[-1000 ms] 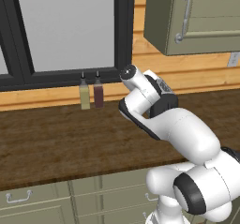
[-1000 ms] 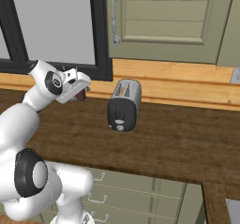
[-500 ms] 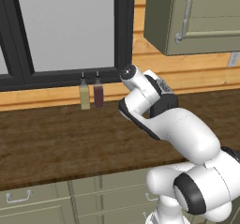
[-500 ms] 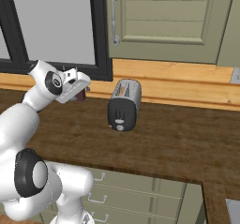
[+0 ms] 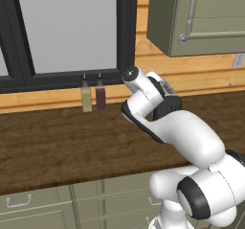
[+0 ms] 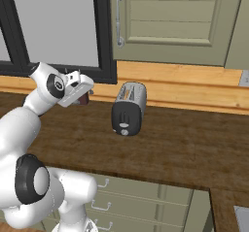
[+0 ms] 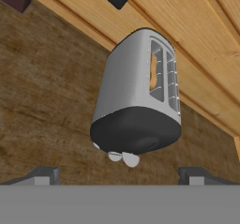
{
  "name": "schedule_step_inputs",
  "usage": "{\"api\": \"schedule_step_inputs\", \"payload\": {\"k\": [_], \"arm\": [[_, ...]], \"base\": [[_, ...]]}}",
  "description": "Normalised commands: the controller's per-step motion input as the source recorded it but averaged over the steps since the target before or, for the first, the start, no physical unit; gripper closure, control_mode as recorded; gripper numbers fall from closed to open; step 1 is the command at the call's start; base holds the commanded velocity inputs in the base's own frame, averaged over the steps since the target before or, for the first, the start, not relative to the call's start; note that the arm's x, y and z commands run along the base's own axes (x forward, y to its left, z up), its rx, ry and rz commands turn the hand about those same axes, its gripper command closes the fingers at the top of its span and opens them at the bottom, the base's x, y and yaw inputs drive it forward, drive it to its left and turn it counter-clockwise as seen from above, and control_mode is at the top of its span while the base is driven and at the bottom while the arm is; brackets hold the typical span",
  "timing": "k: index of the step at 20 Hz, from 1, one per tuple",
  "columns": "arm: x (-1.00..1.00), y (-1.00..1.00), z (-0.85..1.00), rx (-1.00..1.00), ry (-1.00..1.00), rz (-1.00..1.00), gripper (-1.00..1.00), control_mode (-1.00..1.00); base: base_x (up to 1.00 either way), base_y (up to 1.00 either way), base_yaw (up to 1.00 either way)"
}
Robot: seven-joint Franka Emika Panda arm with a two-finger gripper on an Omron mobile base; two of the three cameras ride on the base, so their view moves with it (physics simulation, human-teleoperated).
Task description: Start the toaster. Once the lever pops up, take the bread to the plate on the dining counter.
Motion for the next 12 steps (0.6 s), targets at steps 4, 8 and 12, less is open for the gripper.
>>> {"api": "schedule_step_inputs", "payload": {"k": [4, 8, 12], "arm": [[0.0, 0.0, 0.0, 0.0, 0.0, 0.0, -1.0, -1.0], [0.0, 0.0, 0.0, 0.0, 0.0, 0.0, -1.0, -1.0], [0.0, 0.0, 0.0, 0.0, 0.0, 0.0, -1.0, -1.0]], "base": [[0.0, 0.0, 0.0], [0.0, 0.0, 0.0], [0.0, 0.0, 0.0]]}}
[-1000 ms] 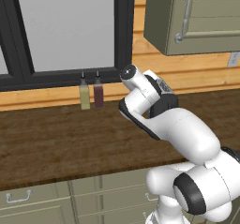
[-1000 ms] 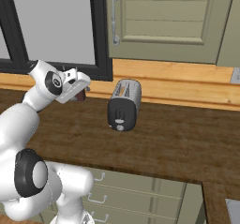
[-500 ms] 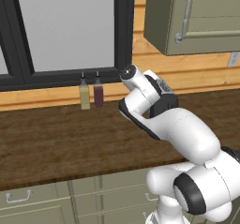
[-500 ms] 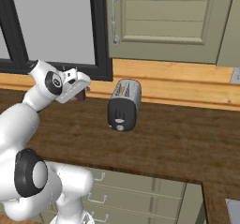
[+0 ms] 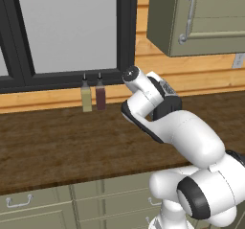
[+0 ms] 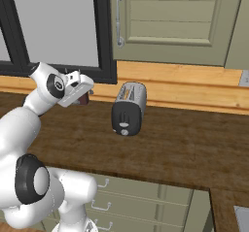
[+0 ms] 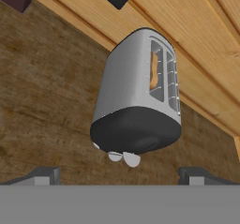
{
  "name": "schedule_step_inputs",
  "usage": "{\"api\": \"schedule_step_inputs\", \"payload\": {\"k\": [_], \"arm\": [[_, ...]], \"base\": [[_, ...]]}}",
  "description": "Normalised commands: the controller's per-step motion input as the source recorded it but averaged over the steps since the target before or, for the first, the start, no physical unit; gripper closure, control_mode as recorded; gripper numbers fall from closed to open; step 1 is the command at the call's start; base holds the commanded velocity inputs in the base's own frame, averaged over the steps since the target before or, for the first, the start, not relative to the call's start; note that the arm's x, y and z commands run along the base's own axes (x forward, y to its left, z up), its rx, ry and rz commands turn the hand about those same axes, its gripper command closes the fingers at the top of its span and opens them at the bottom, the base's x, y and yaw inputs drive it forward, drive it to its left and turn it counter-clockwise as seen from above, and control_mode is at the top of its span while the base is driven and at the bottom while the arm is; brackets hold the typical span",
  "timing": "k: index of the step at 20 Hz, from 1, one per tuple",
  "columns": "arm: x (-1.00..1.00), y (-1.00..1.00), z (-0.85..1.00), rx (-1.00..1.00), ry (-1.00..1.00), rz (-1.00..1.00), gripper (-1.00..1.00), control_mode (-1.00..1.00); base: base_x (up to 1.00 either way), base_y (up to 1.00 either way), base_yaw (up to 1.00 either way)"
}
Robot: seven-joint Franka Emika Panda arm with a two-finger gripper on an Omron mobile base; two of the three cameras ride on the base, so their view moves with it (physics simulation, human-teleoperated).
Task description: Start the toaster. Once the lever pops up, take the bread to the plate on the dining counter.
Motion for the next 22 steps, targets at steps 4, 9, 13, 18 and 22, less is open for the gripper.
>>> {"api": "schedule_step_inputs", "payload": {"k": [4, 9, 13, 18, 22], "arm": [[0.0, 0.0, 0.0, 0.0, 0.0, 0.0, -1.0, -1.0], [0.0, 0.0, 0.0, 0.0, 0.0, 0.0, -1.0, -1.0], [0.0, 0.0, 0.0, 0.0, 0.0, 0.0, -1.0, -1.0], [0.0, 0.0, 0.0, 0.0, 0.0, 0.0, -1.0, -1.0], [0.0, 0.0, 0.0, 0.0, 0.0, 0.0, -1.0, -1.0]], "base": [[0.0, 0.0, 0.0], [0.0, 0.0, 0.0], [0.0, 0.0, 0.0], [0.0, 0.0, 0.0], [0.0, 0.0, 0.0]]}}
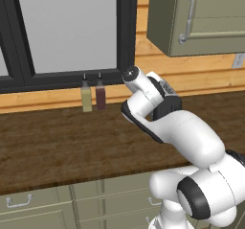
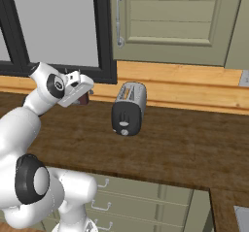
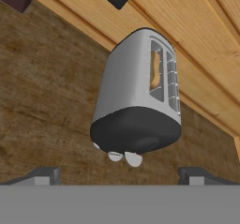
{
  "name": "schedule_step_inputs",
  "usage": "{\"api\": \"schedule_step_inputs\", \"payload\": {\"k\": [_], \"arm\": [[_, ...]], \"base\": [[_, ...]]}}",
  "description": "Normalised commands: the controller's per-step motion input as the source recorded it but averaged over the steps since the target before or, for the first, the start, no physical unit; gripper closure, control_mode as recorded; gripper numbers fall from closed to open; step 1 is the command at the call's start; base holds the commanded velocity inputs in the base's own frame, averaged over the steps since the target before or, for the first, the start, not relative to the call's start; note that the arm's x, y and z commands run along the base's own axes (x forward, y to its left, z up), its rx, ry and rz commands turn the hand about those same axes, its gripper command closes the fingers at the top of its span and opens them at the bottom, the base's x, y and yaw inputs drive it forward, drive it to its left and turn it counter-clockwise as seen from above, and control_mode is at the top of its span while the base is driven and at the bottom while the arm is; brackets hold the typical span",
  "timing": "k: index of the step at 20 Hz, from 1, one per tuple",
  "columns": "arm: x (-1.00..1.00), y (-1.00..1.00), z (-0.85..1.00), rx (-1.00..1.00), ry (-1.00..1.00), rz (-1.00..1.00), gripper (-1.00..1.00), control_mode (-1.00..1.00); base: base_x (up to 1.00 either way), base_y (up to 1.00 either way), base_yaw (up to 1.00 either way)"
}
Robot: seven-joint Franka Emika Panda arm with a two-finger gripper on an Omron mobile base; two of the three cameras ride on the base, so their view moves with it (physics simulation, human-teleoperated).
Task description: Start the toaster. Once the lever pops up, take the bread to the plate on the dining counter.
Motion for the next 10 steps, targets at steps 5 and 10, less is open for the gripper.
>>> {"api": "schedule_step_inputs", "payload": {"k": [5, 10], "arm": [[0.0, 0.0, 0.0, 0.0, 0.0, 0.0, -1.0, -1.0], [0.0, 0.0, 0.0, 0.0, 0.0, 0.0, -1.0, -1.0]], "base": [[0.0, 0.0, 0.0], [0.0, 0.0, 0.0]]}}
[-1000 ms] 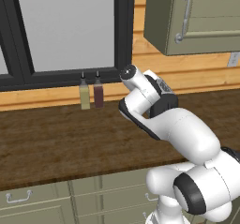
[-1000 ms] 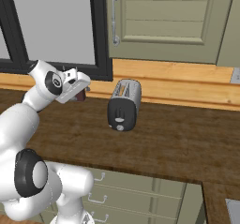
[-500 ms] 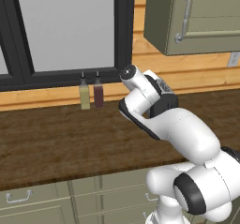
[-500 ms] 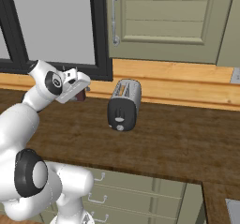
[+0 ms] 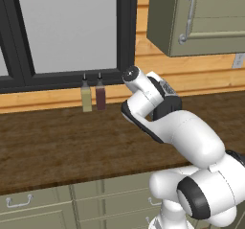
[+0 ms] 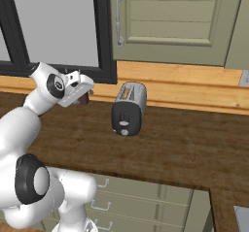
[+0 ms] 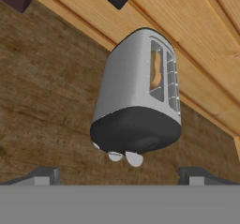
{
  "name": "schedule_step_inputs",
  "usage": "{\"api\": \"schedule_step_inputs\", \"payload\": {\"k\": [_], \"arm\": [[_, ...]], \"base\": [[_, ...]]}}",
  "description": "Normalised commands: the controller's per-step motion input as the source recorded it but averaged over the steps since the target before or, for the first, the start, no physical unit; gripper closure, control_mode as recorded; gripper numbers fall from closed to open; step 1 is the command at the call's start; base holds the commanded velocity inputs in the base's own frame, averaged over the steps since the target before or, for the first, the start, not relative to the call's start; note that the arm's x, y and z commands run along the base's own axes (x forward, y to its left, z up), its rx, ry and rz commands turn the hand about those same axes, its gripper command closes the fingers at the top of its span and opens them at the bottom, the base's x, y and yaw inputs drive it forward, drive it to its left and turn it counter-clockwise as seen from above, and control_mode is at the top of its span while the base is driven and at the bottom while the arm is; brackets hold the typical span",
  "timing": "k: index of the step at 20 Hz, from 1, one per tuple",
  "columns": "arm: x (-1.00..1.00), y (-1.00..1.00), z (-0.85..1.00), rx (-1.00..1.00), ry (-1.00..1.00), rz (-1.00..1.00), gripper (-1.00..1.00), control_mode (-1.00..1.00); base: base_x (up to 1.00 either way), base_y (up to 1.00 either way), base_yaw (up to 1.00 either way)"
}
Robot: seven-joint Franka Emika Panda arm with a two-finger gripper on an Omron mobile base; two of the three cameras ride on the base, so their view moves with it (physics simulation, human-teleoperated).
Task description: Start the toaster. Once the lever pops up, take the bread to the plate on the dining counter.
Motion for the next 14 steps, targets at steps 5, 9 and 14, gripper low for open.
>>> {"api": "schedule_step_inputs", "payload": {"k": [5, 9, 14], "arm": [[0.0, 0.0, 0.0, 0.0, 0.0, 0.0, -1.0, -1.0], [0.0, 0.0, 0.0, 0.0, 0.0, 0.0, -1.0, -1.0], [0.0, 0.0, 0.0, 0.0, 0.0, 0.0, -1.0, -1.0]], "base": [[0.0, 0.0, 0.0], [0.0, 0.0, 0.0], [0.0, 0.0, 0.0]]}}
